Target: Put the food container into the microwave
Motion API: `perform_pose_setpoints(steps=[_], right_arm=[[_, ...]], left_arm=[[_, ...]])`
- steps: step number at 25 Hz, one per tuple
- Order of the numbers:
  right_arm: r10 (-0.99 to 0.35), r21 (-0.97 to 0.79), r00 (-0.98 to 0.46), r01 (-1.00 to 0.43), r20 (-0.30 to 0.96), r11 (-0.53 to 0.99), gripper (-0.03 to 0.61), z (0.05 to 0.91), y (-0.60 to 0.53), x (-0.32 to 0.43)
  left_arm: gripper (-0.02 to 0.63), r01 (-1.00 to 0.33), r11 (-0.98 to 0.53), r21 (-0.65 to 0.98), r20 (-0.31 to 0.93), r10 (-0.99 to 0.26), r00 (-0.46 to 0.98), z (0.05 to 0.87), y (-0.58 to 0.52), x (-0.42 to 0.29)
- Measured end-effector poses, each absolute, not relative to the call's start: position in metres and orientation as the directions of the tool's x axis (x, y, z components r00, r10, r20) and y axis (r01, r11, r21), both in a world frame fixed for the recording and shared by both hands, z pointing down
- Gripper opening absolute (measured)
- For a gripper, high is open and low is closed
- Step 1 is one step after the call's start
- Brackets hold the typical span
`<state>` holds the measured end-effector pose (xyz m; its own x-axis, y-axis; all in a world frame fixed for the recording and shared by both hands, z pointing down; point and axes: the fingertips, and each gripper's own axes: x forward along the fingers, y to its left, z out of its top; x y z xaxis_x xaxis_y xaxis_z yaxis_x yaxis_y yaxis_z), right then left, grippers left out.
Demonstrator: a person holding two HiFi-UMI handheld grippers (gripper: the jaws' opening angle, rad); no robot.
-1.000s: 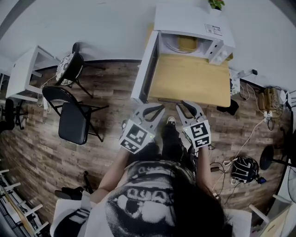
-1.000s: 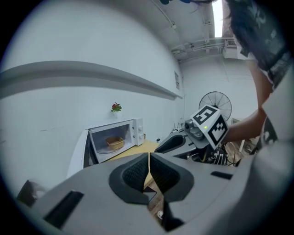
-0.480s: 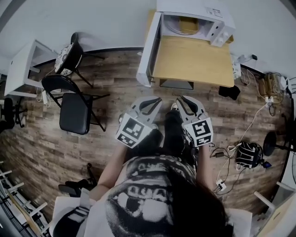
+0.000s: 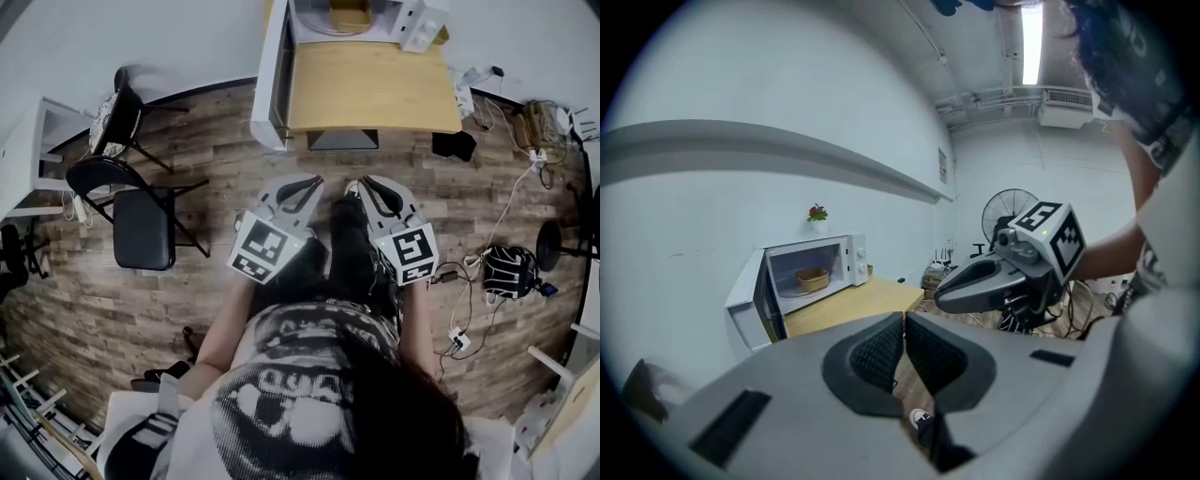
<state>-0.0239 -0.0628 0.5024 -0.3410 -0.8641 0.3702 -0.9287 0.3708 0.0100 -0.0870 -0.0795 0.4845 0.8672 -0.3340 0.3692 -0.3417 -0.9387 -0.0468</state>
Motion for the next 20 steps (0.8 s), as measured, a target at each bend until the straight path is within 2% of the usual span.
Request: perform_pose_setpoints(steps=[4,20], right_arm=[[-0.872,0.002,-0.316,-0.940,0.375,0.342,0.006,0.504,-0.055,-0.016],[-0.887,-0.053,-0.307,-0.950,0.346,0.308,0.003,0.497,-0.043,0.002]], left_arm=[[0.008,-0.304,-0.952,-0.042,0.368,-0.298,0.881,0.485,-0.071,-0.077],[0.008,-0.222,-0.973,-0.067,0.359,-0.231,0.905,0.479,-0.047,-0.069]])
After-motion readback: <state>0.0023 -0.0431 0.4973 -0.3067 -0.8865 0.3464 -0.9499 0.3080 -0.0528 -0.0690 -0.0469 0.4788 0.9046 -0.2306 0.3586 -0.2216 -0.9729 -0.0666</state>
